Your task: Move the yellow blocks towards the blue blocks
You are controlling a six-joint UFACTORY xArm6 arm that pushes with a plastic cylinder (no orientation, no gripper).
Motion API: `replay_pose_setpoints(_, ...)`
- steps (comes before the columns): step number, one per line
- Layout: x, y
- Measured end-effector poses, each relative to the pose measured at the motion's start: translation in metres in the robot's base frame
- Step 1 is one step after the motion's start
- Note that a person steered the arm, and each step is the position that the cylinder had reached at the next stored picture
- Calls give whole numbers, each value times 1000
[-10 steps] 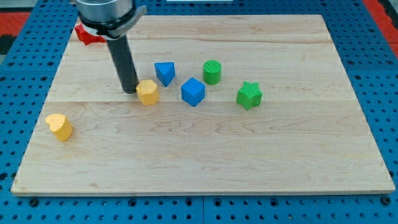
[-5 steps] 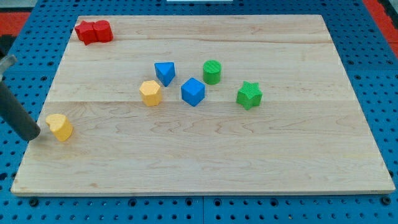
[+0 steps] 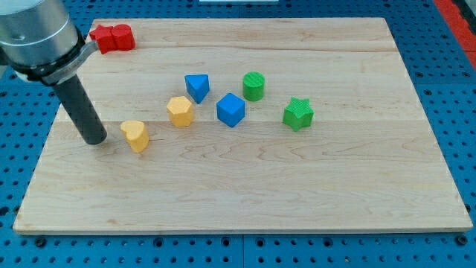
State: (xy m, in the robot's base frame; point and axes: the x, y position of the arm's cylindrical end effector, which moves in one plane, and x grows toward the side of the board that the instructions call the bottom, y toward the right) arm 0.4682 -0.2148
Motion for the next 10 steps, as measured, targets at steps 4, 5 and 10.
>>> replay_pose_setpoints(4,36,112)
replay_pose_setpoints(5,48,110)
replay_pose_setpoints(10,28,-78)
